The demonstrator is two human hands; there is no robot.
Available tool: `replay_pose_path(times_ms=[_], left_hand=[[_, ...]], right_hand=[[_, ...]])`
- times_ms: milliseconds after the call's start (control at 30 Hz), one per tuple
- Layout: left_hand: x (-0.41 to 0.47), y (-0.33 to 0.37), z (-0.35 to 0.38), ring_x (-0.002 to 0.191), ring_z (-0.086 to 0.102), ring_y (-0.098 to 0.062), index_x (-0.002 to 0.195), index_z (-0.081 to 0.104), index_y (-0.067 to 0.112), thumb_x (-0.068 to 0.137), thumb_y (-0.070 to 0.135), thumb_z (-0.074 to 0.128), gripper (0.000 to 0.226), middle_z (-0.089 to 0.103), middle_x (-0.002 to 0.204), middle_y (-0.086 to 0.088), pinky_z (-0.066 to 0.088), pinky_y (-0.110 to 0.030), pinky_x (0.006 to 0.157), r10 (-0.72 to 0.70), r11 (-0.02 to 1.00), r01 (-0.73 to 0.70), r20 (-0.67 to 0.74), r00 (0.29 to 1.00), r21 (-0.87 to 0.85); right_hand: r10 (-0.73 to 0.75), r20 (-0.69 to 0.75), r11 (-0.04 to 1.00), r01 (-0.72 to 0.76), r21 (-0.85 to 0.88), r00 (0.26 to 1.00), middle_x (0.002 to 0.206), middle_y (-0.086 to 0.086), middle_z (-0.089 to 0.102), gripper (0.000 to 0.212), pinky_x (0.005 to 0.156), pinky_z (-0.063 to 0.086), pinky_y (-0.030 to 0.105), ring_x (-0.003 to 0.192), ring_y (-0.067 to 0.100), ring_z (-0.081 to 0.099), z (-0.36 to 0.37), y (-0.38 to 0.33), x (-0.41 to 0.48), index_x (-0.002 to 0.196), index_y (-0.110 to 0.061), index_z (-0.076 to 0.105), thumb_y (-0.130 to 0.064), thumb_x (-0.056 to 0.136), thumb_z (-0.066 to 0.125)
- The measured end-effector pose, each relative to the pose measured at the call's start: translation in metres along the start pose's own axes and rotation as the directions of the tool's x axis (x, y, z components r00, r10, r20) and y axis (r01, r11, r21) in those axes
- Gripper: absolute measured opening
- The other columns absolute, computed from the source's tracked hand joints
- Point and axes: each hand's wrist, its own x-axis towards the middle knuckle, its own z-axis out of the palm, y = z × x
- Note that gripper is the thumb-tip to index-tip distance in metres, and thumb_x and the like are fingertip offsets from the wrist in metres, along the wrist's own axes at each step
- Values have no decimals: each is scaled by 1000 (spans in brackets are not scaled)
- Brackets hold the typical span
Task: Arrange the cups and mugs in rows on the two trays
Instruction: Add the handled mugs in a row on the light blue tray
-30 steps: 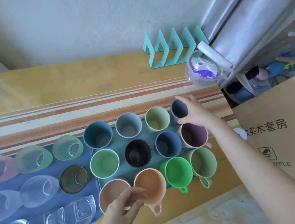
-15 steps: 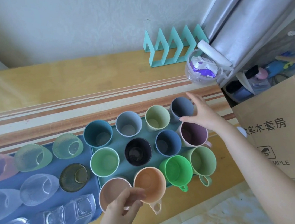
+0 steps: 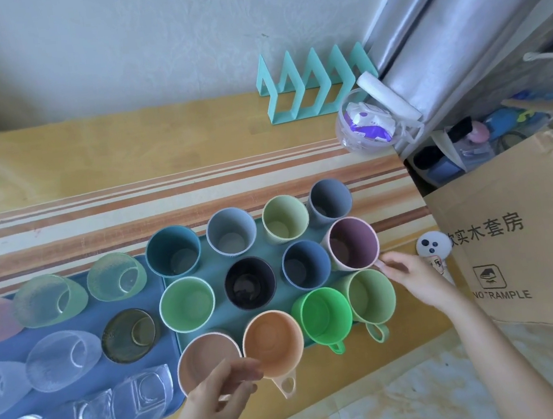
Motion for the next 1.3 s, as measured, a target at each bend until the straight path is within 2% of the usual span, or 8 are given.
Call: replay_pose_path(times_ms=[267,467,633,800,967,1067,1167,1300], left_hand=[[-8,-5,-4,83,66,1,90,67,35,88,4,54,34,71,88,21,53,-27,78,-11,1000,12,-19,1000,16],[-17,-13,-18,77,62,3,92,56,49,86,7,56,42,66,82,30,44,-6,68,113,992,-97,-210,971,85],[-9,-36,-34,118,43,-2,124,46,37,79,30,46,46,43,133,23,30,-13,96,489,780,-271,-280,826,563],[13,-48,-34,145,3,-19,146,21,23,81,48,42,73,12,157,-3,0,-32,116,454,639,-190,-166,875,746],[12,-49,-41,125,40,-20,125,46,22,82,40,44,47,41,135,2,29,-25,101,485,768,-195,-356,799,609],[6,-58,-45,103,47,-16,119,46,21,74,43,55,51,44,118,6,36,-21,88,485,795,-182,-426,764,579],[1,-71,-37,104,46,-17,125,41,17,55,32,84,83,46,117,3,39,-23,87,449,793,-168,-375,811,585],[-1,-83,-18,108,46,-17,130,36,12,46,41,86,102,52,118,-5,41,-24,90,349,802,-85,-348,870,591]], right_hand=[[-35,-17,990,32,-139,999,103,2,64,20,81,45,35,98,20,58,-2,4,15,99,-13,59,-28,95,47],[-44,-152,999,43,-8,987,130,1,51,39,90,35,28,116,13,48,6,0,-4,130,-16,48,-30,93,49],[-310,-335,950,277,-141,890,150,1,30,56,113,23,41,140,14,22,50,-19,-37,140,-24,35,-42,88,46],[-506,-131,837,449,-312,852,158,-6,1,66,117,2,35,144,11,-6,126,-66,-53,148,-30,13,-59,90,30],[-461,-330,878,371,-301,823,124,-4,53,54,96,39,39,113,16,40,157,-92,-70,132,-27,42,-54,85,46],[-455,-327,877,354,-325,828,123,-4,53,78,95,29,32,110,16,40,165,-95,-83,132,-21,43,-68,70,55],[-471,-194,819,345,-459,860,136,-2,46,109,103,21,34,122,18,36,173,-90,-90,139,-13,34,-76,54,58],[-426,-112,767,293,-571,898,132,3,50,120,106,17,40,122,21,33,176,-84,-87,140,-9,31,-66,43,71]])
